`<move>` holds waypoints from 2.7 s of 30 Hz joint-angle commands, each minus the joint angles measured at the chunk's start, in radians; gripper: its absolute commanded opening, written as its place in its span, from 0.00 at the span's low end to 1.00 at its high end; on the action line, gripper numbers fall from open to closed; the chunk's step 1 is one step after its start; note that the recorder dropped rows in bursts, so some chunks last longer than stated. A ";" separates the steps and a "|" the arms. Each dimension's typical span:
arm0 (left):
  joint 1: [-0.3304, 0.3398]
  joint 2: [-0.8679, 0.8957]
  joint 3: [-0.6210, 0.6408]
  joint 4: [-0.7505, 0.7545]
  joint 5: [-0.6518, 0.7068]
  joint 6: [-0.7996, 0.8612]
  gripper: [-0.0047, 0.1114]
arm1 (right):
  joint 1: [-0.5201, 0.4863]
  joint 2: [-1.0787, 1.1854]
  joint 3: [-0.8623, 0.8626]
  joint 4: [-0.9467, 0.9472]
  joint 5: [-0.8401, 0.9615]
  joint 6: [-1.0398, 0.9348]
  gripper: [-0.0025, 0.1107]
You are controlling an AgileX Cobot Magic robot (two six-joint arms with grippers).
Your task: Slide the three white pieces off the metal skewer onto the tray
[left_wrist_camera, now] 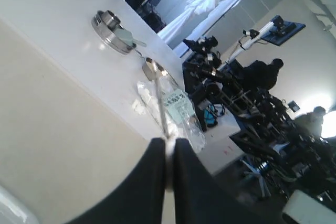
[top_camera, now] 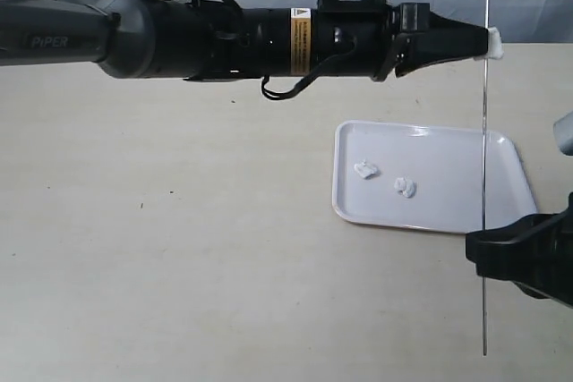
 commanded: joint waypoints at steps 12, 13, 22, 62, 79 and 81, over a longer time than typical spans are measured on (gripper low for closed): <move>0.127 -0.009 -0.010 -0.111 0.083 0.062 0.04 | 0.004 0.000 0.004 0.004 0.075 -0.023 0.02; 0.127 -0.009 -0.010 -0.068 0.120 0.062 0.04 | 0.004 0.000 0.004 0.004 0.071 -0.023 0.02; 0.093 0.078 -0.010 0.270 0.314 -0.012 0.04 | 0.004 0.000 0.004 0.019 0.048 -0.023 0.02; 0.053 0.259 -0.069 0.393 0.354 -0.012 0.25 | -0.170 0.653 -0.426 -0.494 -0.038 0.314 0.02; 0.221 -0.210 0.015 0.579 0.206 -0.143 0.13 | -0.170 1.016 -0.486 -0.469 -0.156 0.287 0.02; 0.277 -0.286 0.068 0.579 0.113 -0.100 0.04 | -0.170 1.029 -0.486 -0.469 -0.195 0.287 0.02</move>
